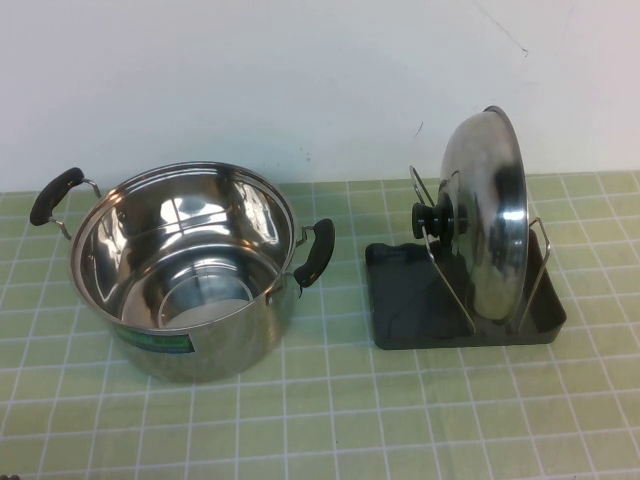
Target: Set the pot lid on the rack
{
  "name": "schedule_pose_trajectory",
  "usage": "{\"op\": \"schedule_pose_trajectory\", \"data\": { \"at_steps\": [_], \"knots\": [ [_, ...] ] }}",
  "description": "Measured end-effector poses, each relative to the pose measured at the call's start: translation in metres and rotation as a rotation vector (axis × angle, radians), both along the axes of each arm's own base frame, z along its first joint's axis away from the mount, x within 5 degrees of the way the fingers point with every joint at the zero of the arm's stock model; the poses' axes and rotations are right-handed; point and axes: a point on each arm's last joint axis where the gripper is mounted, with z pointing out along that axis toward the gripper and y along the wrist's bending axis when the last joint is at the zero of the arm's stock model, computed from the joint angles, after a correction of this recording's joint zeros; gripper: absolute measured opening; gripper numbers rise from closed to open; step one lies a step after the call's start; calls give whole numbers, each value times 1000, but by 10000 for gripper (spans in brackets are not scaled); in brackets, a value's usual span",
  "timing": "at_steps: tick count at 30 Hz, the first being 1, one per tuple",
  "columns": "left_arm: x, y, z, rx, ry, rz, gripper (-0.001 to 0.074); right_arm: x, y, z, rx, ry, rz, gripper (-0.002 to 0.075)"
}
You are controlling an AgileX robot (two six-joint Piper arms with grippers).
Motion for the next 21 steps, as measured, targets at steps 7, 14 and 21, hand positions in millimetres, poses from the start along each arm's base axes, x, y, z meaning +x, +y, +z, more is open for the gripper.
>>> {"op": "schedule_pose_trajectory", "data": {
  "at_steps": [7, 14, 21],
  "knots": [
    [0, 0, 0, 2, 0, 0, -2, 0, 1, 1, 0, -15, 6, 0],
    [0, 0, 0, 2, 0, 0, -2, 7, -10, 6, 57, -85, -168, 0],
    [0, 0, 0, -1, 0, 1, -2, -15, -26, 12, 98, -247, -349, 0]
  ]
}}
